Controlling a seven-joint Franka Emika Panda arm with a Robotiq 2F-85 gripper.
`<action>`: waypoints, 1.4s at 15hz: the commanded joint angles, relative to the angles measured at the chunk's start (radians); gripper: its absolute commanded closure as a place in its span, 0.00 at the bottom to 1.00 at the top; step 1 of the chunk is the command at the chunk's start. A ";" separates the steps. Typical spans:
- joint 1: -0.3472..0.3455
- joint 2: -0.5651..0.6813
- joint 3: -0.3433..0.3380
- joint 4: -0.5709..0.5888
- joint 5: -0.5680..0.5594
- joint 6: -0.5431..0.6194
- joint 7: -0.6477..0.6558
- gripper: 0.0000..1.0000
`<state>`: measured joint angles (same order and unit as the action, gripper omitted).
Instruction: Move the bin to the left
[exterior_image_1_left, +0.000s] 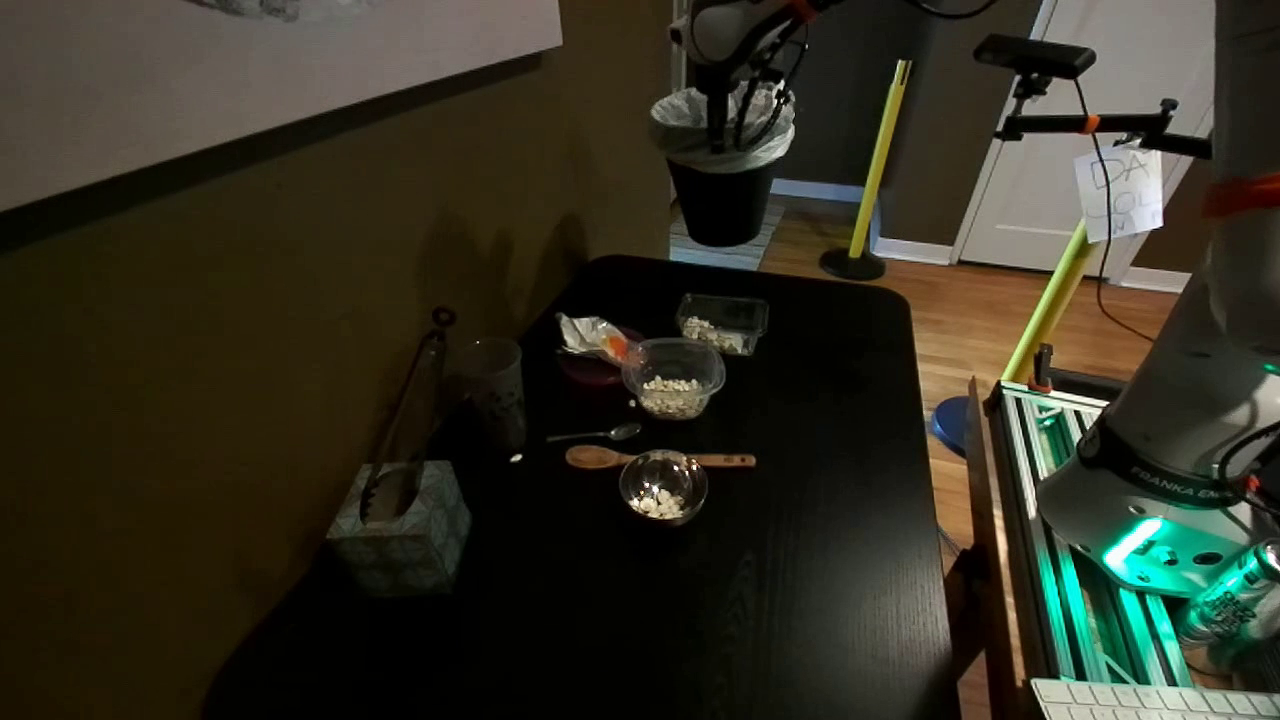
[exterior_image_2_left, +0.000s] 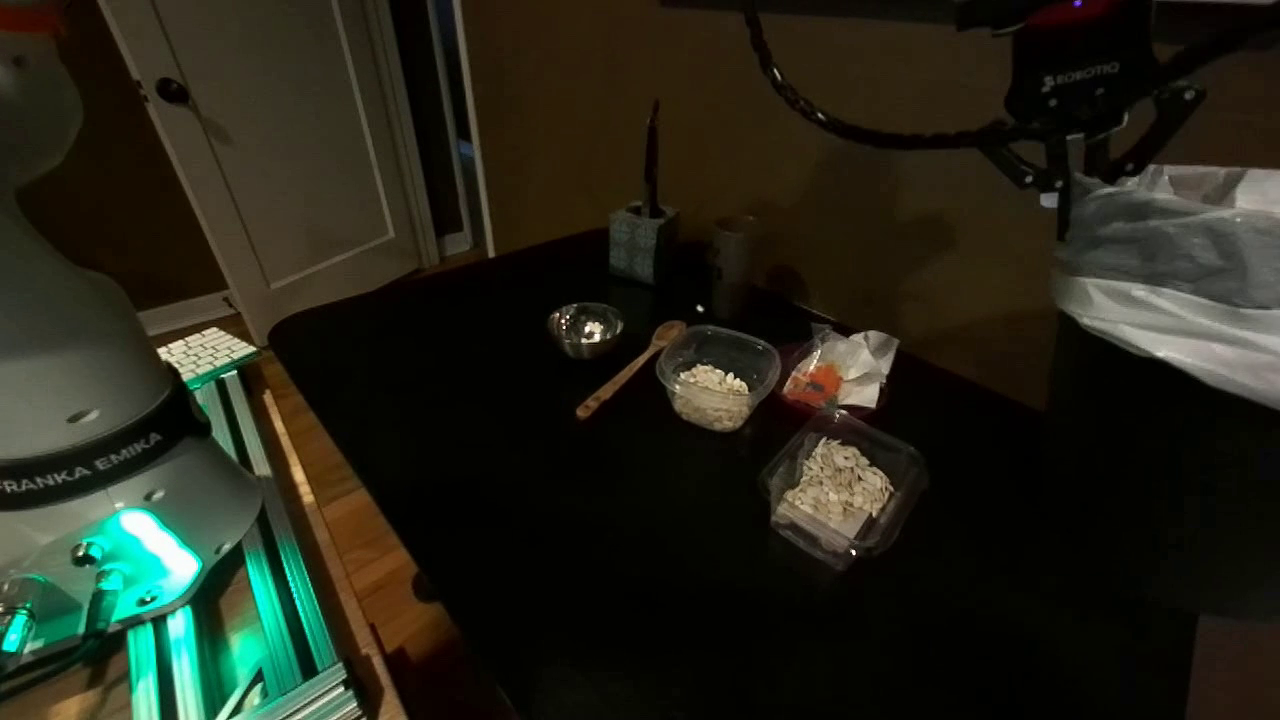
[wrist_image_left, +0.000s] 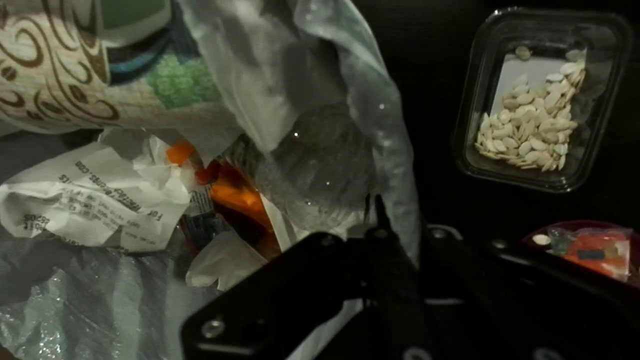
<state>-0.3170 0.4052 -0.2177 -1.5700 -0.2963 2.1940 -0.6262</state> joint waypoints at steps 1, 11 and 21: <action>-0.031 -0.204 -0.003 -0.238 -0.071 0.110 -0.187 0.99; -0.062 -0.647 -0.100 -0.777 0.185 0.175 -0.934 0.99; -0.079 -0.982 -0.189 -1.010 0.217 0.007 -1.190 0.99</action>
<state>-0.4314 -0.5724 -0.3757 -2.5840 -0.0547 2.2040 -1.8377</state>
